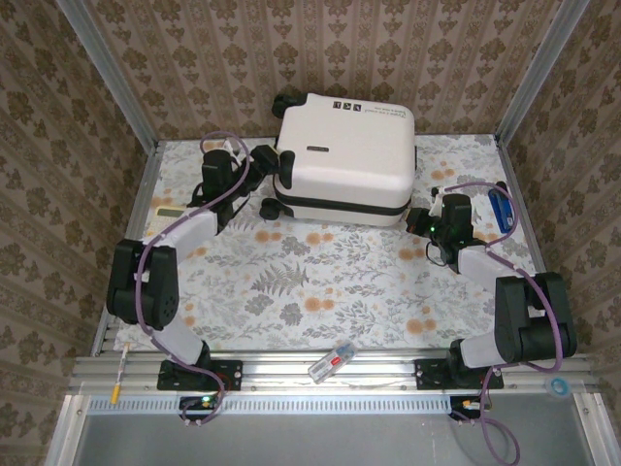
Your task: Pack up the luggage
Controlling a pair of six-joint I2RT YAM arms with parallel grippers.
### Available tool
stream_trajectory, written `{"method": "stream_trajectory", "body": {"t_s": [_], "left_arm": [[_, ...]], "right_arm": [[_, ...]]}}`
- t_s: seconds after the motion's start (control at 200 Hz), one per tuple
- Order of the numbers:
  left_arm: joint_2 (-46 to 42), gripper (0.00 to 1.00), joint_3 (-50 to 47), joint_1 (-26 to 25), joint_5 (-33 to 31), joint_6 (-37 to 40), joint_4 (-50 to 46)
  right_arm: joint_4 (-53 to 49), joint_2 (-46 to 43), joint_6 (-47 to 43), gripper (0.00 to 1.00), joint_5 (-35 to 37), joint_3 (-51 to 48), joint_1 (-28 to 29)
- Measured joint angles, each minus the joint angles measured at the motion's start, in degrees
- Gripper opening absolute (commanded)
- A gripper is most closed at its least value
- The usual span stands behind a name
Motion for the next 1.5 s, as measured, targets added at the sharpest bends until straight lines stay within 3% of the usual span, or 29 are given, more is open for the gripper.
{"method": "stream_trajectory", "body": {"t_s": [0.585,0.64,0.785,1.05,1.255,1.5], "left_arm": [[3.67,0.47,-1.07,-2.34,1.73,-6.16,6.71],[3.8,0.49,-1.09,-2.16,1.75,-6.21,7.26],[3.8,0.65,-1.27,-1.84,2.05,-6.49,8.15],[4.74,0.72,-0.83,-1.46,2.43,-6.45,10.67],[7.82,0.73,0.98,-1.46,2.4,-7.26,11.87],[9.84,0.63,2.6,-1.4,1.92,-8.9,14.16]], "right_arm": [[-0.02,-0.22,0.0,0.0,1.03,-0.02,0.02],[-0.02,-0.22,0.02,0.0,1.03,-0.02,0.02],[-0.02,-0.22,0.0,0.0,1.03,-0.02,0.02],[-0.02,-0.22,0.0,0.0,1.03,-0.02,0.13],[-0.02,-0.22,0.0,0.0,1.03,-0.02,0.2],[-0.02,-0.22,0.0,0.0,1.03,-0.02,0.2]]}}
